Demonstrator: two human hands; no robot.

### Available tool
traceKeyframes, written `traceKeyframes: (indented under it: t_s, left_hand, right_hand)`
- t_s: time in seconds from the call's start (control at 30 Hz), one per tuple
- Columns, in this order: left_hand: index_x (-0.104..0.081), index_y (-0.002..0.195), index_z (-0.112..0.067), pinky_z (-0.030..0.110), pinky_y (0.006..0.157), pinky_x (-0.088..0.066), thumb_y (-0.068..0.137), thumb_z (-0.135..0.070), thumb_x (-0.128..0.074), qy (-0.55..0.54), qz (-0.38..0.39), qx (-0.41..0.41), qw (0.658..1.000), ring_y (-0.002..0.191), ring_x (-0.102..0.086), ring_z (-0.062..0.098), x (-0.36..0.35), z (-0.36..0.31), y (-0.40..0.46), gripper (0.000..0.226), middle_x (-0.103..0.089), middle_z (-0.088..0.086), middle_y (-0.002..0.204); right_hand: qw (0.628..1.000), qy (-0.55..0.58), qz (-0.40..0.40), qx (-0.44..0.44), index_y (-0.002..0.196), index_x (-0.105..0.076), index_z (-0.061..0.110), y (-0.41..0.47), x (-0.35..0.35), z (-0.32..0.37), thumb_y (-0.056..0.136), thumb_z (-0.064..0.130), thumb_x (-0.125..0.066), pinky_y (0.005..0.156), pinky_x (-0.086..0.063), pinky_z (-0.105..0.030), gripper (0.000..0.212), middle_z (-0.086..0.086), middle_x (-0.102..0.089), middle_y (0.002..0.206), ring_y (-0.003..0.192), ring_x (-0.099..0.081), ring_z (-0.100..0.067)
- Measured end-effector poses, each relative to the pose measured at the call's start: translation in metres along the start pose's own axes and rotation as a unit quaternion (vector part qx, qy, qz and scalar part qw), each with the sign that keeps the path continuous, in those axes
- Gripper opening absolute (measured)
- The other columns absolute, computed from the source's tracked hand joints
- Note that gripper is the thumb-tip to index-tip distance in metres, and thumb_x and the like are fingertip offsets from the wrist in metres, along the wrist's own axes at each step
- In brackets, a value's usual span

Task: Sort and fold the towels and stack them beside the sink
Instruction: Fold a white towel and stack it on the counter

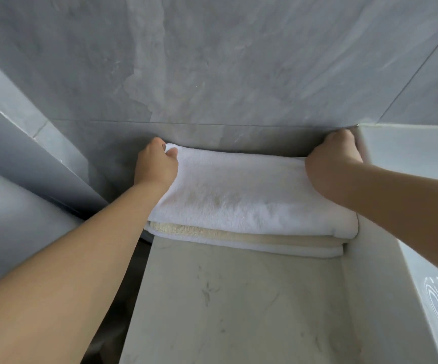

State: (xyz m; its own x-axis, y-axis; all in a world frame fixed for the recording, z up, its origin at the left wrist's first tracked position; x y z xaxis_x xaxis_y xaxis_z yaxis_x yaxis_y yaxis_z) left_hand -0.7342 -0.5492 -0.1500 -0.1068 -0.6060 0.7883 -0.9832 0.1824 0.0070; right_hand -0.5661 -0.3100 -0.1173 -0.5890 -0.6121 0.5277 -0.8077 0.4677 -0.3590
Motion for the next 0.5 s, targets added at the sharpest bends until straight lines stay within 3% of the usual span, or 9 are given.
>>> traceKeyframes:
  t_s: [0.07, 0.13, 0.2, 0.27, 0.33, 0.4, 0.5]
  left_hand:
    - [-0.046, 0.095, -0.005, 0.025, 0.052, -0.027, 0.103, -0.026, -0.049, 0.018, -0.003, -0.016, 1.000, 0.064, -0.042, 0.014, 0.000, -0.002, 0.000, 0.023, -0.048, 0.002, 0.085]
    - [-0.051, 0.105, 0.003, 0.028, 0.061, -0.034, 0.103, -0.025, -0.050, 0.026, -0.003, -0.032, 0.999, 0.084, -0.057, 0.031, 0.000, -0.005, 0.002, 0.028, -0.059, 0.016, 0.102]
    - [-0.051, 0.111, 0.003, 0.033, 0.069, -0.036, 0.103, -0.025, -0.050, 0.037, -0.006, -0.043, 0.998, 0.103, -0.057, 0.038, -0.003, -0.006, 0.003, 0.030, -0.061, 0.022, 0.114]
    - [-0.051, 0.115, 0.001, 0.035, 0.072, -0.038, 0.103, -0.025, -0.049, 0.060, -0.017, -0.054, 0.997, 0.106, -0.057, 0.038, -0.006, -0.006, 0.000, 0.028, -0.061, 0.021, 0.118]
    - [-0.050, 0.115, 0.000, 0.036, 0.071, -0.039, 0.104, -0.024, -0.048, 0.077, -0.030, -0.069, 0.994, 0.104, -0.059, 0.040, -0.009, -0.007, -0.005, 0.026, -0.062, 0.021, 0.116]
    - [-0.049, 0.111, -0.001, 0.037, 0.067, -0.039, 0.104, -0.023, -0.047, 0.082, -0.040, -0.080, 0.993, 0.097, -0.060, 0.041, -0.011, -0.007, -0.010, 0.023, -0.063, 0.021, 0.109]
    - [-0.048, 0.106, -0.002, 0.038, 0.063, -0.039, 0.103, -0.021, -0.047, 0.091, -0.052, -0.089, 0.991, 0.088, -0.061, 0.041, -0.011, -0.009, -0.013, 0.019, -0.064, 0.020, 0.099]
  right_hand:
    - [1.000, 0.001, 0.018, -0.006, 0.116, -0.064, 0.021, 0.004, -0.005, 0.004, 0.090, 0.024, -0.048, 0.091, -0.044, -0.037, 0.031, -0.001, -0.062, 0.116, 0.108, -0.054, -0.025]
    - [1.000, 0.009, 0.026, -0.011, 0.115, -0.064, 0.022, 0.008, -0.006, 0.006, 0.089, 0.022, -0.048, 0.088, -0.043, -0.036, 0.031, 0.000, -0.062, 0.114, 0.106, -0.054, -0.025]
    - [0.999, 0.006, 0.045, -0.004, 0.112, -0.065, 0.022, 0.010, -0.006, 0.010, 0.089, 0.018, -0.047, 0.078, -0.041, -0.035, 0.030, 0.000, -0.061, 0.109, 0.101, -0.054, -0.027]
    - [0.998, 0.006, 0.062, -0.004, 0.111, -0.065, 0.020, 0.011, -0.006, 0.013, 0.090, 0.017, -0.044, 0.072, -0.036, -0.037, 0.031, -0.003, -0.059, 0.105, 0.098, -0.052, -0.029]
    - [0.997, 0.034, 0.065, -0.027, 0.116, -0.063, 0.018, 0.012, -0.001, 0.012, 0.094, 0.023, -0.037, 0.076, -0.036, -0.039, 0.034, -0.007, -0.058, 0.111, 0.102, -0.050, -0.030]
    - [0.997, 0.067, 0.012, -0.037, 0.122, -0.059, 0.015, 0.010, 0.012, 0.012, 0.097, 0.032, -0.031, 0.086, -0.038, -0.042, 0.041, -0.012, -0.057, 0.120, 0.108, -0.049, -0.032]
    - [0.963, 0.177, -0.201, 0.023, 0.124, -0.053, 0.012, -0.004, 0.036, 0.032, 0.094, 0.043, -0.028, 0.089, -0.035, -0.041, 0.050, -0.012, -0.055, 0.123, 0.111, -0.049, -0.031]
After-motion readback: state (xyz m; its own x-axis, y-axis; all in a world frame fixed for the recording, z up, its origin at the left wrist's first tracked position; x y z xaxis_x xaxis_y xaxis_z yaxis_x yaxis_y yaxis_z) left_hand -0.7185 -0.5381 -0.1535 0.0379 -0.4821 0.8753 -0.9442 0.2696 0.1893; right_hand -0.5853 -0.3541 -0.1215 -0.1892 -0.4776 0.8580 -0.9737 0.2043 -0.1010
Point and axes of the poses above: each hand's wrist, its own y-axis towards the middle knuckle, its own x-axis out of the back of the hand, z = x × y, the point moved 4 cm from there along y, towards the middle knuckle
